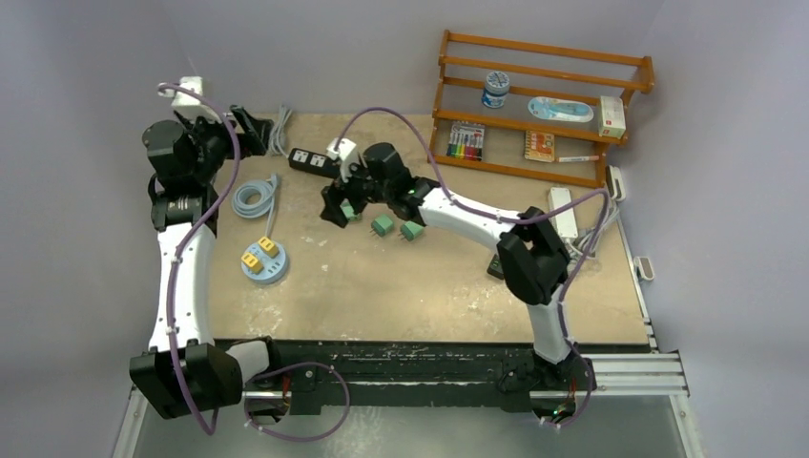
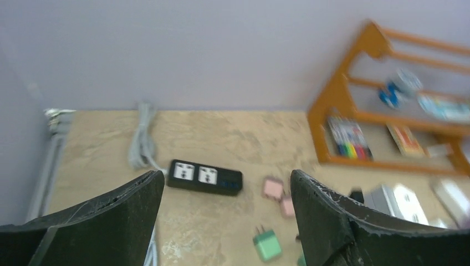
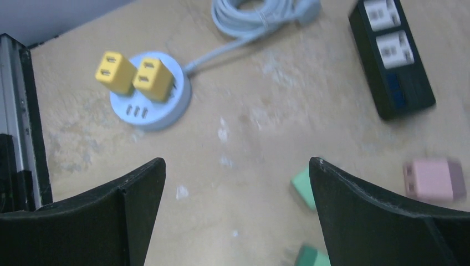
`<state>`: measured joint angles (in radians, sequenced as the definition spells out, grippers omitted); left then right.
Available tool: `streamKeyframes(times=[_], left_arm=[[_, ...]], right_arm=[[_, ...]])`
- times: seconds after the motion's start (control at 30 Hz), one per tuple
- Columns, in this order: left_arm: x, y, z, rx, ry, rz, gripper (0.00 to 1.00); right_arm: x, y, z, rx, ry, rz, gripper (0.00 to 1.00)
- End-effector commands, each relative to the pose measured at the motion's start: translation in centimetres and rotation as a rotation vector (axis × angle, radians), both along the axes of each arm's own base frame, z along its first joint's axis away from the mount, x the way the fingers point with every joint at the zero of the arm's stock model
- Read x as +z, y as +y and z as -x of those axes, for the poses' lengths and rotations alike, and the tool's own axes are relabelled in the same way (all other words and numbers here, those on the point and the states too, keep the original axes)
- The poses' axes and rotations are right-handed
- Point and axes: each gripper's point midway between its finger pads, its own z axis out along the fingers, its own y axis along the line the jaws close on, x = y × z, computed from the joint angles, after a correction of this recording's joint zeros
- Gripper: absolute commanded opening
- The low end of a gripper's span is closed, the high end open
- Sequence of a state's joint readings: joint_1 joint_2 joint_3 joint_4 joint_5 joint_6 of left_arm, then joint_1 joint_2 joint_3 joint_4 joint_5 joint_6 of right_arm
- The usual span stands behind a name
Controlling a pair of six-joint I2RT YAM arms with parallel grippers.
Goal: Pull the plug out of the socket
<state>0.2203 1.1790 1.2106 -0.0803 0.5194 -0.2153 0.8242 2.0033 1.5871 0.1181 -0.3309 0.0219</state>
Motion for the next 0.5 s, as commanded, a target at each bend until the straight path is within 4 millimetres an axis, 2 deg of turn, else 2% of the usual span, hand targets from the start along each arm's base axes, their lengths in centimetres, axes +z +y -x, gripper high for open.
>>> streamKeyframes(times=[0.0, 0.07, 0.13, 0.27, 0.33, 0.47], left_arm=[[3.5, 7.9, -0.1, 0.508, -0.082, 0.194, 0.84], [1.3, 10.6, 0.5, 0.683, 0.033, 0.212, 0.84], [0.0, 11.9, 1.9, 0.789, 0.094, 0.217, 0.84], [-1.8, 12.5, 4.6, 0.870, 0.094, 0.247, 0.85], [-2.6, 12.6, 5.8, 0.897, 0.094, 0.280, 0.85], [-5.0, 12.4, 6.6, 0.909, 0.122, 0.302, 0.85]], right_arm=[[3.4, 6.3, 2.0, 0.160, -0.160, -0.045, 0.99], [2.9, 8.1, 2.4, 0.178, -0.163, -0.053, 0.99], [2.4, 9.8, 3.0, 0.188, -0.164, -0.066, 0.99], [0.8, 12.7, 3.9, 0.163, -0.150, -0.091, 0.98], [-0.8, 13.7, 3.9, 0.152, -0.136, -0.089, 0.96], [-2.5, 15.6, 4.2, 0.137, -0.135, -0.111, 0.92]])
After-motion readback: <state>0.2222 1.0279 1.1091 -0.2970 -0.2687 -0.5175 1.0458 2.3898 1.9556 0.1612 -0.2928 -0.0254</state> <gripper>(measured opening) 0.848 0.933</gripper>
